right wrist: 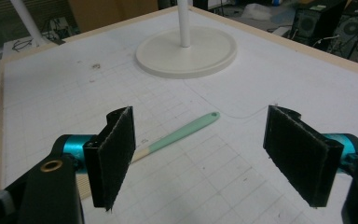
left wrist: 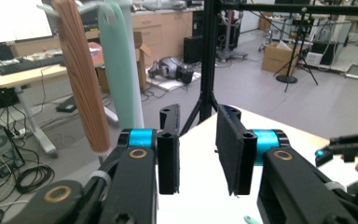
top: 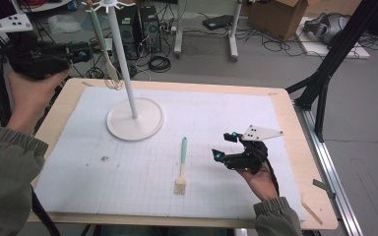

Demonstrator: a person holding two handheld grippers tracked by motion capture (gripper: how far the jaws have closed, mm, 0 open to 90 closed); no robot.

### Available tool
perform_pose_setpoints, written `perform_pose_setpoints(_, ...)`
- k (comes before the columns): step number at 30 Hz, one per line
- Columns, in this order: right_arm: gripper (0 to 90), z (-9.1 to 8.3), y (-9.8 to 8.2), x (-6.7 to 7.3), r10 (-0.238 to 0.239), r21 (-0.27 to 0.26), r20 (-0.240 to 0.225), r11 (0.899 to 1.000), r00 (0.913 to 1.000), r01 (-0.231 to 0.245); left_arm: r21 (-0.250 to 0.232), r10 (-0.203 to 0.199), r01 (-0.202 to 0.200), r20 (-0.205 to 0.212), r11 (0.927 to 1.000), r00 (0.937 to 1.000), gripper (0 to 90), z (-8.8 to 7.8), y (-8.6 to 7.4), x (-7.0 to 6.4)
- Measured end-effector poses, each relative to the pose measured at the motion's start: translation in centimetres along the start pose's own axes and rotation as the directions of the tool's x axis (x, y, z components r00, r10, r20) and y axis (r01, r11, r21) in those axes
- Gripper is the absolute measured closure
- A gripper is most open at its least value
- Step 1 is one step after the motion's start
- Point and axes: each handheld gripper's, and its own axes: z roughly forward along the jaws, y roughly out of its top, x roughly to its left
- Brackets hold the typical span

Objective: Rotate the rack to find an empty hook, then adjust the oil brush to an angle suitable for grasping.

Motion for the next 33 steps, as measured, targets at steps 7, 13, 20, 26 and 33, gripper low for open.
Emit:
perform_pose_setpoints(7, 24.1, 0.0, -0.1, -0.1, 0.002, 0.004, 0.002, 1.0, 1.0, -0.002, 0.014, -0.014, 0.013, 0.013, 0.9998, 0.9998, 65.7, 0.0, -2.2, -0.2)
perform_pose_setpoints(13, 24.1, -0.3, -0.3, -0.1, 0.011, 0.002, 0.006, 1.0, 0.9999, -0.011, 0.027, -0.026, 0.026, 0.019, 0.9993, 0.9995, 60.6, 0.0, -3.7, -0.3)
perform_pose_setpoints(20, 24.1, -0.2, -0.3, -0.1, 0.008, 0.008, 0.004, 1.0, 1.0, -0.008, 0.034, -0.025, 0.023, 0.04, 0.9991, 0.9989, 56.8, 0.3, -4.9, -0.9)
perform_pose_setpoints(26, 24.1, -0.2, -0.3, -0.1, 0.009, 0.004, 0.006, 1.0, 0.9999, -0.009, 0.044, -0.019, 0.017, 0.05, 0.9989, 0.9986, 54.4, 0.5, -5.6, -1.4)
perform_pose_setpoints(33, 24.1, -0.2, -0.3, -0.2, 0.012, 0.005, 0.004, 1.0, 0.9999, -0.012, 0.043, -0.024, 0.022, 0.054, 0.9988, 0.9983, 52.9, 0.3, -6.2, -1.4)
